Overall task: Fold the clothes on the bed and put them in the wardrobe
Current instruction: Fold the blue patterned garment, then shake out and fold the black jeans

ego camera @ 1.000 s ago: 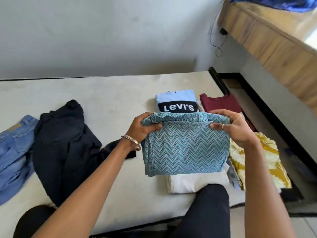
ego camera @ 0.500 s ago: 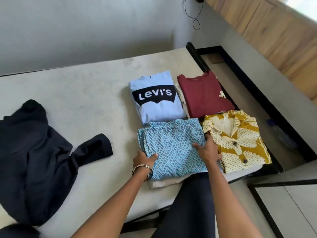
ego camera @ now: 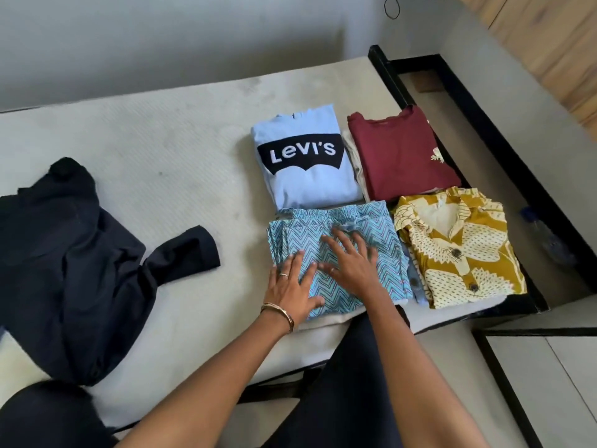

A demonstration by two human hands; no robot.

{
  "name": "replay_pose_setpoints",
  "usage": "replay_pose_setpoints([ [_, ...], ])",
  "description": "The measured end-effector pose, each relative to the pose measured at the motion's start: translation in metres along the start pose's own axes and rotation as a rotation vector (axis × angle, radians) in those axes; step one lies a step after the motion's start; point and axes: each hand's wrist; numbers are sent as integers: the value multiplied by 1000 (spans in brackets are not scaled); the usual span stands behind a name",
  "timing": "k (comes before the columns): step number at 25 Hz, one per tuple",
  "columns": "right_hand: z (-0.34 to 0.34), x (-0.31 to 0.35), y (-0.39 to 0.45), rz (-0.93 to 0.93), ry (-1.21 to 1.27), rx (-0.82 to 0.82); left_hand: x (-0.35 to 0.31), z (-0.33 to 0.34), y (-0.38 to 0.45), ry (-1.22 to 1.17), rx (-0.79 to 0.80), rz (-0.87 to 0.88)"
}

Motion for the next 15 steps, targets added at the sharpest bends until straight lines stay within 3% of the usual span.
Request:
replay_pose_setpoints([
  [2,6,-18,-11,96,-98,71,6,4,3,39,244,-18],
  [5,-7,-25,-12,192,-176,187,13,1,8,99,355,61],
  [8,-21,0,-8,296,-313,293,30,-13,7,-113,410,164],
  [10,-30,42,-3,376,-415,237,54,-26,-7,-454,271,145],
  [12,-30,87,7,317,-347,103,97,-30,-30,-652,9,-54],
  [15,-9,155,25,49,-59,64,174,-15,-82,-482,-405,-557],
])
Point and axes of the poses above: each hand's wrist, its own y-axis towards the middle knuckle, its own z-axis out of the palm, x = y × z, and after that the axes turned 7 degrees about y, right-handed
